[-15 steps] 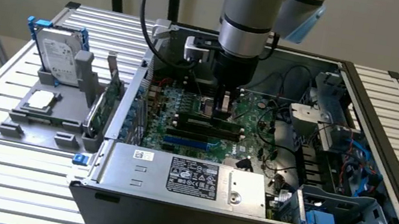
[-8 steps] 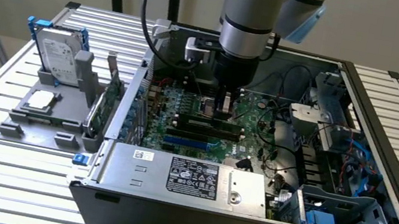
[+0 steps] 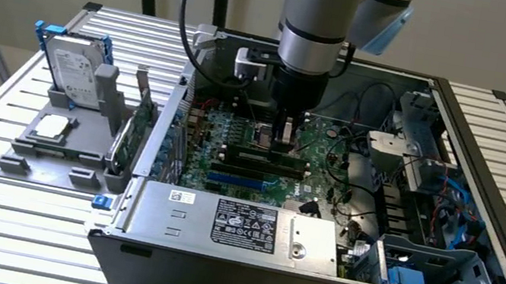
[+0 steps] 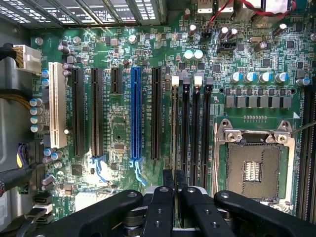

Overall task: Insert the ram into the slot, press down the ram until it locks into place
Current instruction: 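Insert the ram into the slot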

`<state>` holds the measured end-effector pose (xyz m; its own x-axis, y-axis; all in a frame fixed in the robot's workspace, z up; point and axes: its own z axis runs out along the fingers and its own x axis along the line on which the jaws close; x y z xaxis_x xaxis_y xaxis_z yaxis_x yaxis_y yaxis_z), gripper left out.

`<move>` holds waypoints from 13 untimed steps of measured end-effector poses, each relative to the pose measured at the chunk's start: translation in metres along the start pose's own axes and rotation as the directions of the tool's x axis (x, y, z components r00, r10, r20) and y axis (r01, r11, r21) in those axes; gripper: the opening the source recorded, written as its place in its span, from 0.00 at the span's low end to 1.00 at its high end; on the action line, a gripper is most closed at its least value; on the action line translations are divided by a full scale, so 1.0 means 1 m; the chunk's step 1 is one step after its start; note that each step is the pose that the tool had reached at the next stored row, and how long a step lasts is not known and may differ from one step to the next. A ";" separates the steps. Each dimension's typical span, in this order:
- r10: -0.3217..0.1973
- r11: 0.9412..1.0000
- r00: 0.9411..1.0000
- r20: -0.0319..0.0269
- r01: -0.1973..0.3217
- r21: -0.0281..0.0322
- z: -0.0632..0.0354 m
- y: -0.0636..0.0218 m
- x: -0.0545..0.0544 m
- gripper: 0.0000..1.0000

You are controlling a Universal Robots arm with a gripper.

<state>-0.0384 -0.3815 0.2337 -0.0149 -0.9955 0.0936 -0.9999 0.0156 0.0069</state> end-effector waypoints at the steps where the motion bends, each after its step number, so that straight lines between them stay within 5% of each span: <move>1: 0.000 1.000 1.000 0.000 0.000 0.000 0.0003 0.0000 0.000 0.13; 13: 0.001 1.000 1.000 -0.002 -0.001 0.000 0.0030 0.0000 0.000 0.13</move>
<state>-0.0384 -0.3815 0.2306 -0.0163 -0.9953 0.0952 -0.9998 0.0170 0.0070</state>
